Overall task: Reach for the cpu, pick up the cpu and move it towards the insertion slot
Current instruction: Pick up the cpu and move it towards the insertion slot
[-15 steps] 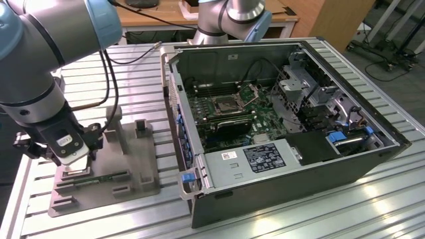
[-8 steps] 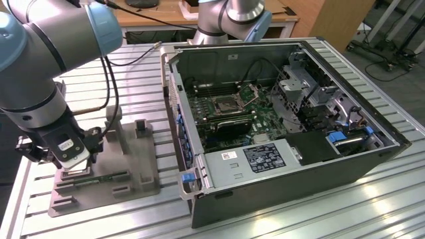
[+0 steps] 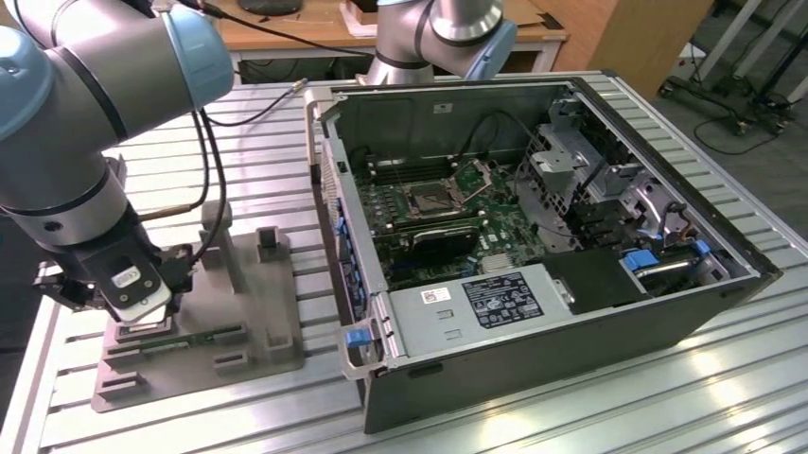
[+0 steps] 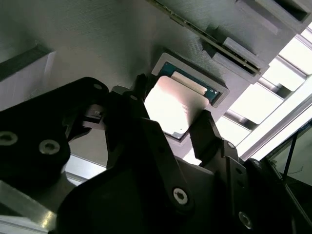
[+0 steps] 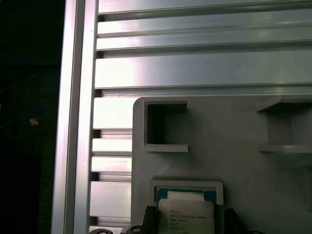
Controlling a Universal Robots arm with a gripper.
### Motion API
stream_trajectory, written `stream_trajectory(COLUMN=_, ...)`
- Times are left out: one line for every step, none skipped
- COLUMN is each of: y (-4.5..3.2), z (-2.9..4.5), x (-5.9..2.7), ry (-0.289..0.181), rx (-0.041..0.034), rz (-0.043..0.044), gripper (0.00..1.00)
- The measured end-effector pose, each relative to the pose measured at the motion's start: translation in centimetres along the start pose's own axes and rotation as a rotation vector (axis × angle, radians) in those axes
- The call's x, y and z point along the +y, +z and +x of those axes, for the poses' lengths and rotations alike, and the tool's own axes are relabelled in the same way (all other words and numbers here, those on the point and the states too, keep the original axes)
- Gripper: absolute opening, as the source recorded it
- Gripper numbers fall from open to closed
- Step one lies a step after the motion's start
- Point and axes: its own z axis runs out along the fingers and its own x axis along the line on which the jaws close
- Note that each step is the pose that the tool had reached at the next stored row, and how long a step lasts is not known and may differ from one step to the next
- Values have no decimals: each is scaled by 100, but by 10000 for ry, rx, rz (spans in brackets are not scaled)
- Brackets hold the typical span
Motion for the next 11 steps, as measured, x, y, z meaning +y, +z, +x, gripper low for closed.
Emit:
stream_trajectory(y=0, z=0, x=0, ry=0, rx=1, rz=0, gripper=64)
stream_trajectory(y=0, z=0, x=0, ry=-1, rx=0, rz=1, gripper=64)
stream_trajectory(y=0, z=0, x=0, ry=0, rx=0, rz=0, gripper=57)
stream_trajectory(y=0, z=0, x=0, ry=0, rx=0, rz=0, gripper=57)
stream_trajectory(y=0, z=0, x=0, ry=0, rx=0, rz=0, gripper=57)
stream_trajectory(y=0, z=0, x=0, ry=0, rx=1, rz=1, gripper=57)
stream_trajectory(y=0, z=0, x=0, ry=0, rx=1, rz=1, gripper=56)
stream_trajectory(y=0, z=0, x=0, ry=0, rx=1, rz=1, gripper=56)
stream_trajectory(y=1, z=0, x=0, ry=-1, rx=0, rz=0, gripper=54)
stream_trajectory(y=2, z=0, x=0, ry=0, rx=0, rz=1, gripper=54)
stream_trajectory(y=1, z=0, x=0, ry=0, rx=0, rz=1, gripper=54)
